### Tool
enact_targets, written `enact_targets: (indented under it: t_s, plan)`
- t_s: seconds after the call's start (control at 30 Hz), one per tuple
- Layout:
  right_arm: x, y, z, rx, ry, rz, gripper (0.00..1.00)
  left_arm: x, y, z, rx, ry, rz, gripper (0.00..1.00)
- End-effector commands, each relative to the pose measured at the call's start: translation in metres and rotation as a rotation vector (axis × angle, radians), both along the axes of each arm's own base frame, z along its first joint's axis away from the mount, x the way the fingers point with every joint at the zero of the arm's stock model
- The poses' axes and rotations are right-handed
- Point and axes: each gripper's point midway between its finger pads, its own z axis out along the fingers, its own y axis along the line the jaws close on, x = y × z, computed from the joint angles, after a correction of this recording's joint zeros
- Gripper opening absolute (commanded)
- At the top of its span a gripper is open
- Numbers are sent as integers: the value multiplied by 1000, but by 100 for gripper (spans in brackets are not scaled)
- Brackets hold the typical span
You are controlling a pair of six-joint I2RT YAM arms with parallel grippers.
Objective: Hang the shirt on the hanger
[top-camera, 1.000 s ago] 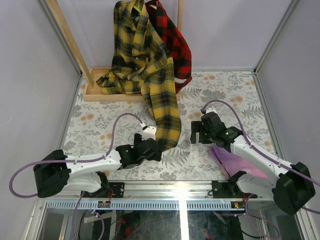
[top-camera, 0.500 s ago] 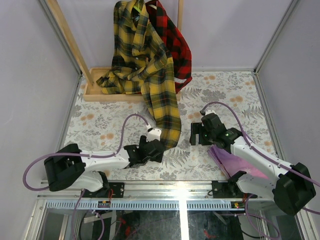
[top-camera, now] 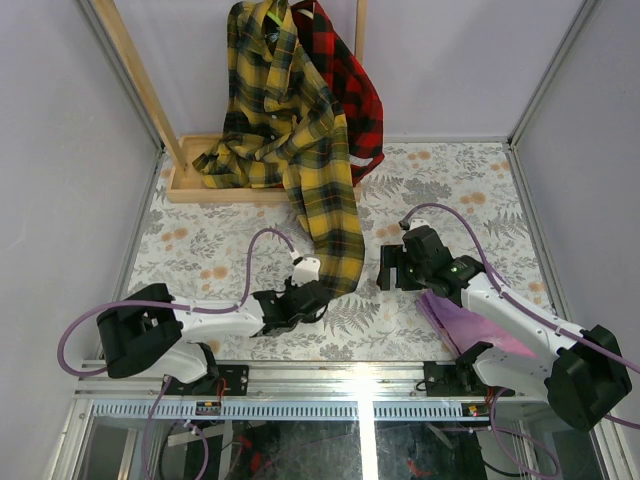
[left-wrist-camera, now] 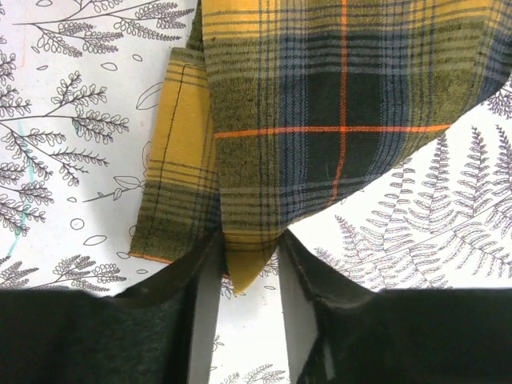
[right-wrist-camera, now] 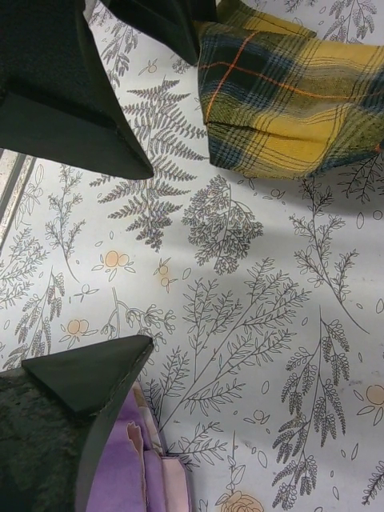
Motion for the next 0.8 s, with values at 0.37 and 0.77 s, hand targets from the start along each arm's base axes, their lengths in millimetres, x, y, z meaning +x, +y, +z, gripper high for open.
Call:
enact_targets:
  t_s: [0.37, 0.77]
  plan:
    - [4, 6, 9, 44, -24, -8, 86, 57, 58, 79, -289, -33, 312, 0]
    - [2, 2, 12, 40, -29, -17, 86, 182, 197, 167, -368, -152, 672, 0]
